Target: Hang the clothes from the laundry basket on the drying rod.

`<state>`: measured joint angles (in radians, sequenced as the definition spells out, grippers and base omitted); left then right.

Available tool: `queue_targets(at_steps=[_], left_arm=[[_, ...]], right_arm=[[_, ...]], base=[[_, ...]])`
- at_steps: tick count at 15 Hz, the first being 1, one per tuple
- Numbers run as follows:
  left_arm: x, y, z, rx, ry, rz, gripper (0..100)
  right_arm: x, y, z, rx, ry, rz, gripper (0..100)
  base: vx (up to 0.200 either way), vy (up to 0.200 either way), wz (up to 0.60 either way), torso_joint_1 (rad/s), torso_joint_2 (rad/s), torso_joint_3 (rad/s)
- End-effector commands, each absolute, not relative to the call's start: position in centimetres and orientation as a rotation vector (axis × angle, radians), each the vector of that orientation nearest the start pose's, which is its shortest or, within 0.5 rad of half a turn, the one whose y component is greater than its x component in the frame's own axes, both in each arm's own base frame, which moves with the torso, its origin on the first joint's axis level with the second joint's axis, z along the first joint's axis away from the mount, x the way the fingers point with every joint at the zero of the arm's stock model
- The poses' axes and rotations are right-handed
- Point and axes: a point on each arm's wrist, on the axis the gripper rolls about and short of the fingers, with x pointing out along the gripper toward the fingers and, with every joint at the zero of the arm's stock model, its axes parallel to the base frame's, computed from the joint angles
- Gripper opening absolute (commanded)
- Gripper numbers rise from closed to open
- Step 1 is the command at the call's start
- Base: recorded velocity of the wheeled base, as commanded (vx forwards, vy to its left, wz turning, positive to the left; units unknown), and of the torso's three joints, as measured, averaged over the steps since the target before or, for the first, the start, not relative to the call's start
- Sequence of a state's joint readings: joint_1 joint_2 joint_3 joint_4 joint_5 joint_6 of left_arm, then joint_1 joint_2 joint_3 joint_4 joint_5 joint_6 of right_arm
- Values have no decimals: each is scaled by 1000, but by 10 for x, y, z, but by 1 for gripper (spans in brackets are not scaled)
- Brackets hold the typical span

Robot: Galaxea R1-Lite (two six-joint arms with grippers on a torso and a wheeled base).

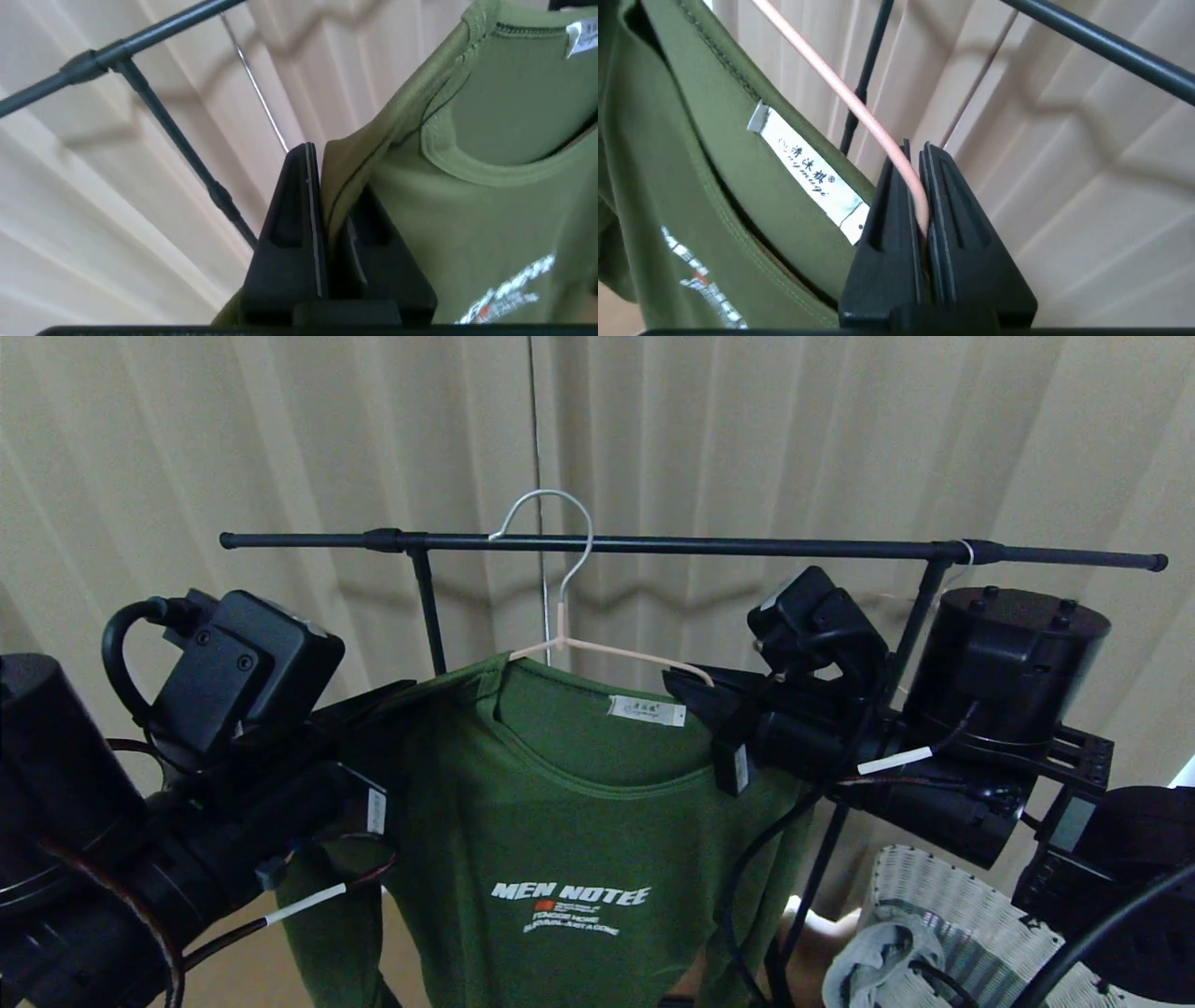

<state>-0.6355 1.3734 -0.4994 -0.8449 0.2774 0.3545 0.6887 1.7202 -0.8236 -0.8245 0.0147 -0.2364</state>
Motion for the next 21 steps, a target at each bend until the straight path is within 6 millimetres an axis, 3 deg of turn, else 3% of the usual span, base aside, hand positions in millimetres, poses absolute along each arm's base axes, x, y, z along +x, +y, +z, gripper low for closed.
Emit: queue_targets(at_steps=[1,4,8,11,15,18,21], left_arm=[[173,-120,205,363,-35,-360,100],[171,-118,209,357,-53,-360,100],[161,-112,220,337,-106,-374,100],[143,-98,238,305,-165,-361,100],[121,-72,266,297,-153,-303,100],[106,-61,246,327,12,-324,100],[107,-63,227,275,173,-383,100]], right_arm=[[239,197,204,-246,-27,704,0],[235,190,208,-244,-31,678,0],[246,172,210,-243,-28,602,0],[262,147,212,-243,-22,501,0],[268,135,210,-245,-8,459,0],[264,135,213,-247,5,467,0],[255,141,221,-238,-27,500,0]], base=[[0,0,0,0,0,0],[0,0,0,0,0,0],[0,0,0,0,0,0],[0,0,0,0,0,0],[0,0,0,0,0,0],[0,0,0,0,0,0],[0,0,0,0,0,0]])
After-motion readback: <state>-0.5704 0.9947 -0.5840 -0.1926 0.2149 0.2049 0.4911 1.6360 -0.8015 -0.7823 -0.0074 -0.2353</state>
